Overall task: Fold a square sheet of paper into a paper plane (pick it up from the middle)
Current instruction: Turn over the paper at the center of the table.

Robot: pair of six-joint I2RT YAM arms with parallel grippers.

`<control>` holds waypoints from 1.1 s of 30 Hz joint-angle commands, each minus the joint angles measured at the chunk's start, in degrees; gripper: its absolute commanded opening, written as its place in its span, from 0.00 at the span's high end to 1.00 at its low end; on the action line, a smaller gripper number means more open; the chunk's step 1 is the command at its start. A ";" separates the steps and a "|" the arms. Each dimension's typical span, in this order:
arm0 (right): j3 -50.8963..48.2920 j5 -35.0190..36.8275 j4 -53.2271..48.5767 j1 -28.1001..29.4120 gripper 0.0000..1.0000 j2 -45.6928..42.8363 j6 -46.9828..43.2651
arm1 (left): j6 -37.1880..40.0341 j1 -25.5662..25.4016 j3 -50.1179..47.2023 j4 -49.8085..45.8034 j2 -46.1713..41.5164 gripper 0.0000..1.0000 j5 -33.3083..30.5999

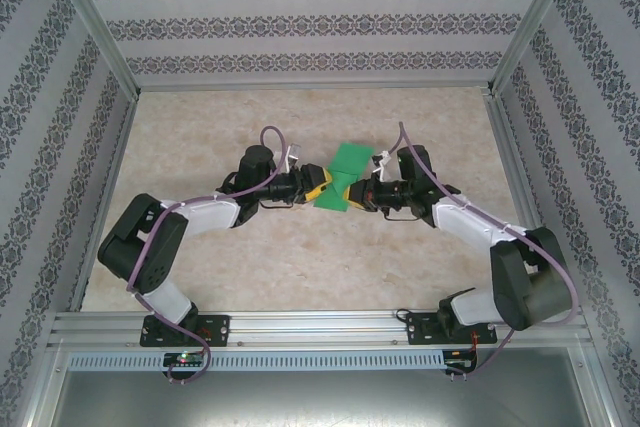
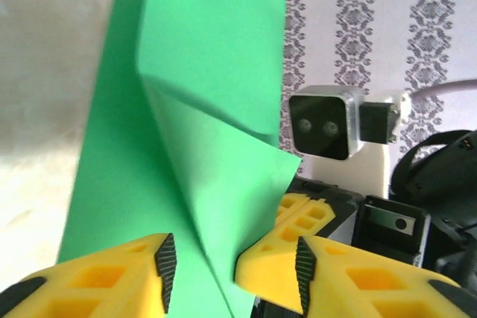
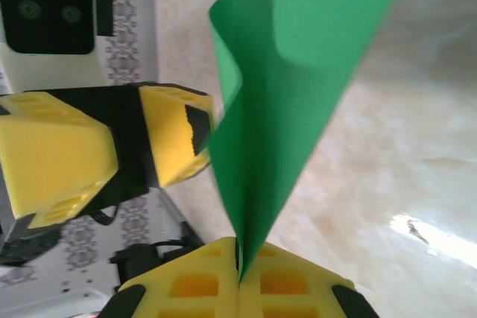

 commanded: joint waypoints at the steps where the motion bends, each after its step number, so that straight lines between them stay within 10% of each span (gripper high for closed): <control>1: 5.67 11.30 -23.79 -0.50 0.97 -1.88 -16.31 | 9.18 1.15 3.64 -13.35 -4.87 0.42 0.27; 15: 26.10 65.45 -62.22 14.18 0.97 7.72 -26.81 | 19.98 6.90 3.80 -32.72 -12.71 0.26 -0.31; 22: 33.47 70.92 -67.10 21.52 0.92 21.59 -24.41 | 20.90 7.22 -0.67 -36.23 -16.00 0.24 0.20; 33: 44.11 58.57 -61.58 30.73 0.74 37.17 -22.76 | 23.03 7.91 -4.65 -49.92 -26.51 0.22 -3.44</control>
